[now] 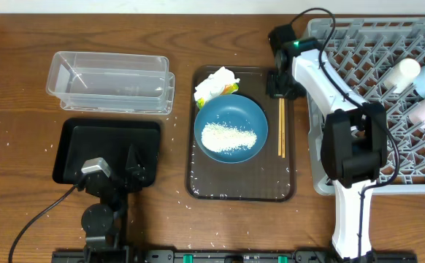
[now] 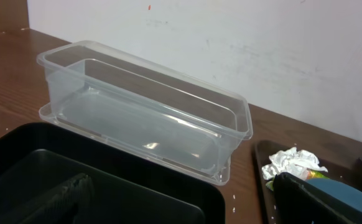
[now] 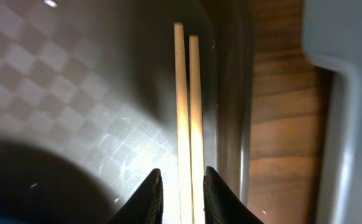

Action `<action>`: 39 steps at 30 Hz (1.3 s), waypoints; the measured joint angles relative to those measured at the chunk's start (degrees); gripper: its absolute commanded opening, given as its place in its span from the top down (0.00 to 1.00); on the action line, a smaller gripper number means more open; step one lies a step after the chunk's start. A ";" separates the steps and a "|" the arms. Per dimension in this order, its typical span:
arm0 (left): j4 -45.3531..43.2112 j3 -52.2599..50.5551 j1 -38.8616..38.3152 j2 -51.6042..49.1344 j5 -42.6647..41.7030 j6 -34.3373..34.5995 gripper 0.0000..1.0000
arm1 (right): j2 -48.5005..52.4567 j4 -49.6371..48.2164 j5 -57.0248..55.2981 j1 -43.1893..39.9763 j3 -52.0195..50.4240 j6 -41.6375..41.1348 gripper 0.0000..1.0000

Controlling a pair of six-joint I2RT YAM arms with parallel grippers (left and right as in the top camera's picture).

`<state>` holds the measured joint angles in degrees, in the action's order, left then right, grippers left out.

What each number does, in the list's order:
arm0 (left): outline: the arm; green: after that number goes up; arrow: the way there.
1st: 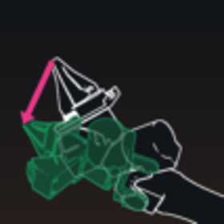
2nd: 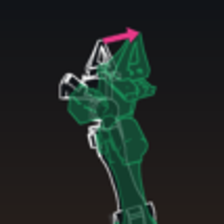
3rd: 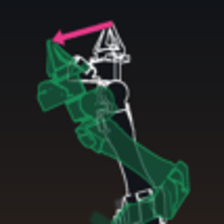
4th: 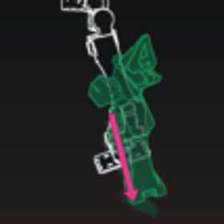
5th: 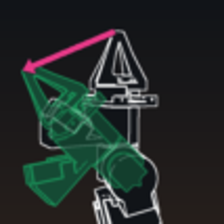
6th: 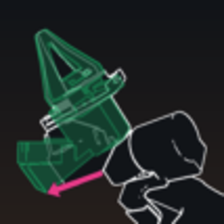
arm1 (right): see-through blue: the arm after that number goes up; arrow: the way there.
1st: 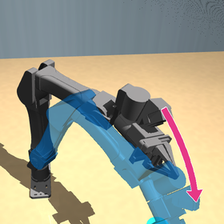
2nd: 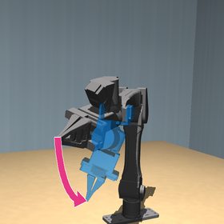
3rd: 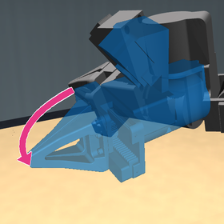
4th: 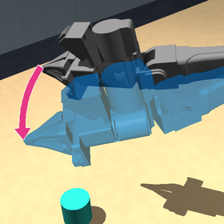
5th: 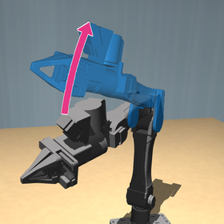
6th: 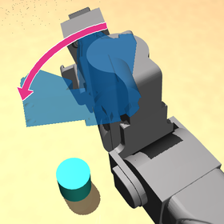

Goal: Sort waste into correct bins and load items into the dishwasher rack

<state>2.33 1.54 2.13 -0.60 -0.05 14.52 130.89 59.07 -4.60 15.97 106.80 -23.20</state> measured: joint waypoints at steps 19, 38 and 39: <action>0.00 0.00 0.00 0.00 0.00 0.00 0.05 | 0.00 -3.82 0.11 0.22 -2.80 0.00 0.79; 0.00 0.00 0.00 0.00 0.00 0.00 0.05 | -0.13 -5.29 -0.15 1.70 -5.25 0.22 0.99; -0.02 0.00 0.00 0.00 0.00 0.00 0.05 | -0.11 -4.31 -0.09 1.68 -4.85 0.22 0.99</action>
<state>2.31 1.54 2.13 -0.60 -0.05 14.52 130.78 54.76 -4.69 17.65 101.95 -22.98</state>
